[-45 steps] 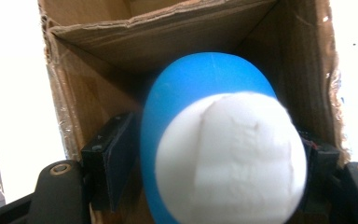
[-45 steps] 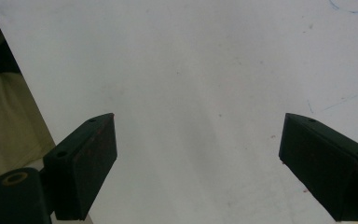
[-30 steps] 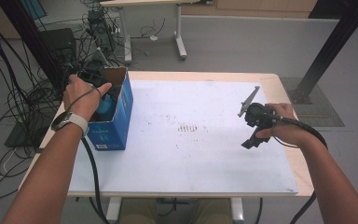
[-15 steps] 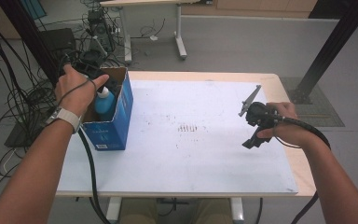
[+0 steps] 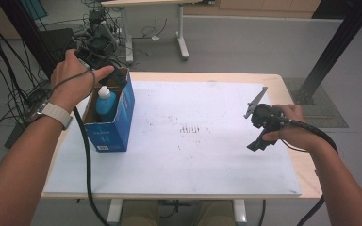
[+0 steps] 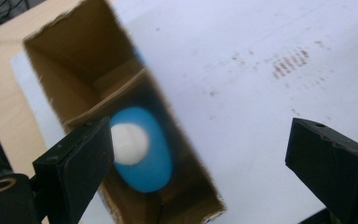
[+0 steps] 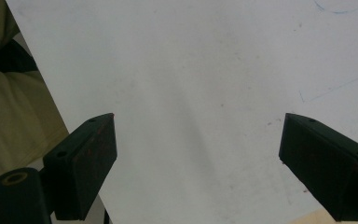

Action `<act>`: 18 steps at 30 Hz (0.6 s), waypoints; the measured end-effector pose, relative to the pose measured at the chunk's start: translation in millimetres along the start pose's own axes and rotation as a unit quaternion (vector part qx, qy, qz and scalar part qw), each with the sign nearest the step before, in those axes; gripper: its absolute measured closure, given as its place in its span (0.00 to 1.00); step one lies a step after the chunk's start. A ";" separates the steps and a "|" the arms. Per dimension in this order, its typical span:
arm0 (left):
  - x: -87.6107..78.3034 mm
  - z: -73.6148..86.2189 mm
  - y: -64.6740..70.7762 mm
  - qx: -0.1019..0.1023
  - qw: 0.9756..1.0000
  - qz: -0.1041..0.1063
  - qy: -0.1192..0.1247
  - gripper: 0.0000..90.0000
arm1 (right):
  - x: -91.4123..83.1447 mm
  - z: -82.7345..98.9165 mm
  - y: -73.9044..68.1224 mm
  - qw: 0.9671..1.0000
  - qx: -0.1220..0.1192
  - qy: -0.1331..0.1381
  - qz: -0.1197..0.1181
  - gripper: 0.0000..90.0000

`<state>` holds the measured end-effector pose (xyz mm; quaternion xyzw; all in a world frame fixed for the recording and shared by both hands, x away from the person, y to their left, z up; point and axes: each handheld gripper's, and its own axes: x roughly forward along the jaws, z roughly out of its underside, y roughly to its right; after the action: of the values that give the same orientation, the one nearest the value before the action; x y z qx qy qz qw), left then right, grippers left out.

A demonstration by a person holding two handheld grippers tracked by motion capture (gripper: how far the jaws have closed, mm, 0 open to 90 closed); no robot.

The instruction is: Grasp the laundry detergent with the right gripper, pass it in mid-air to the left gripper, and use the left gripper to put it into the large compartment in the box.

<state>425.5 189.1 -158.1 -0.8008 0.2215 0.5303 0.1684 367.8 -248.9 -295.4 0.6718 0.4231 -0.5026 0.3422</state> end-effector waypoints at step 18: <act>-3.6 -24.5 61.9 0.152 0.987 0.053 -0.017 0.08 | -2.2 1.0 -0.9 1.000 0.005 0.002 -0.001 0.13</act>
<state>410.2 125.1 -147.6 -0.7438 0.3393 0.5119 0.2637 366.3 -250.0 -293.6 0.6745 0.4219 -0.5032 0.3375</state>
